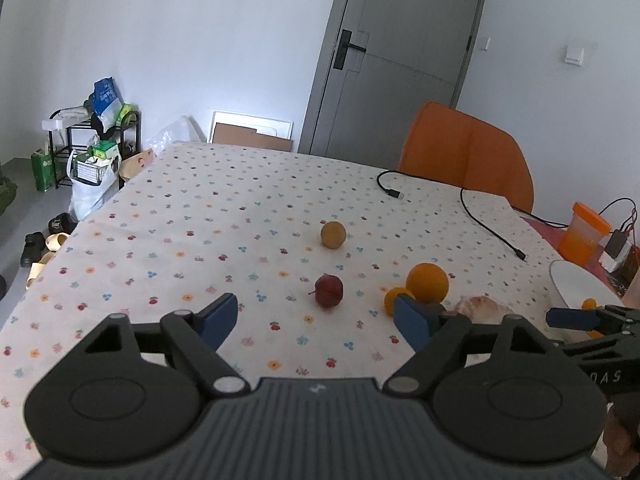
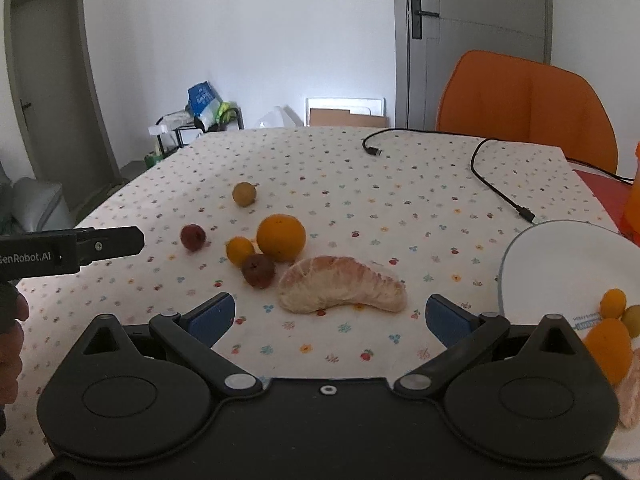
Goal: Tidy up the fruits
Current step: 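Withdraw both open tools from the plate back toward the remaining fruits, then close the right tool on the pomelo segment while the left tool grasps the dark red plum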
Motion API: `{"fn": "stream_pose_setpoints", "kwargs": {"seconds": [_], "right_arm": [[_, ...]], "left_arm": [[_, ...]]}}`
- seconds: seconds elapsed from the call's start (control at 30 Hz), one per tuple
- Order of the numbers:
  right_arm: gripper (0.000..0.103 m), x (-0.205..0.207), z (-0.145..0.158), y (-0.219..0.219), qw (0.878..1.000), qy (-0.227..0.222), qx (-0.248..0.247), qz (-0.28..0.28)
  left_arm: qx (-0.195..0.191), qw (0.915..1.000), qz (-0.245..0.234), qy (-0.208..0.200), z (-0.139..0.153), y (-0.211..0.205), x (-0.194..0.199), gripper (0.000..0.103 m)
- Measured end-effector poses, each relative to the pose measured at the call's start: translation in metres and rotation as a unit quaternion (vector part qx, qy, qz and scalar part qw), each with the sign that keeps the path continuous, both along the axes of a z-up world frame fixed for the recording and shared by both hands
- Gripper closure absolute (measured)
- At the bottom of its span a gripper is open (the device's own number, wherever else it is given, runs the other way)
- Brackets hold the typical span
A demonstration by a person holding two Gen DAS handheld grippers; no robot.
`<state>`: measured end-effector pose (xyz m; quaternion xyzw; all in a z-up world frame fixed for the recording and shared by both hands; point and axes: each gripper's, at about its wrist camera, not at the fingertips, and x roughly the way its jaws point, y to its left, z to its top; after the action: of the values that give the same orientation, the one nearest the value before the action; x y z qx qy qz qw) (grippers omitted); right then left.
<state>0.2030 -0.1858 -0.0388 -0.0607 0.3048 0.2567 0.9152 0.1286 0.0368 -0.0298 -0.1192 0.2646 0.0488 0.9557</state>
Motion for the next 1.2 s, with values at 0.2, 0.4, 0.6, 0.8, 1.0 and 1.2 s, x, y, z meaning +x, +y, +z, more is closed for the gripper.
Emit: {"fn": "stream_pose_setpoints", "kwargs": {"seconds": [0.2,0.4,0.6,0.8,1.0,1.2], "right_arm": [[0.0,0.014,-0.005,0.003,1.0,0.012,-0.009,-0.002],[0.0,0.026,-0.013,0.011,0.999,0.02,-0.025,-0.003],[0.0,0.036,-0.018,0.018,0.999,0.022,-0.04,-0.001],[0.001,0.042,-0.021,0.024,0.998,0.018,-0.053,0.002],[0.012,0.044,-0.021,0.026,0.998,0.024,-0.052,0.016],[0.016,0.042,-0.02,0.023,0.998,0.02,-0.053,0.019]], "left_arm": [[-0.003,0.9999,-0.001,0.011,-0.007,0.0,0.016,0.031],[-0.007,0.9997,0.0,0.022,-0.014,0.003,0.031,0.038],[-0.01,0.9995,0.003,0.03,-0.018,0.007,0.042,0.042],[-0.007,0.9993,0.0,0.036,-0.02,0.007,0.052,0.044],[-0.001,0.9993,0.0,0.038,-0.02,0.005,0.058,0.052],[0.004,0.9993,-0.007,0.037,-0.021,0.0,0.058,0.061]]}}
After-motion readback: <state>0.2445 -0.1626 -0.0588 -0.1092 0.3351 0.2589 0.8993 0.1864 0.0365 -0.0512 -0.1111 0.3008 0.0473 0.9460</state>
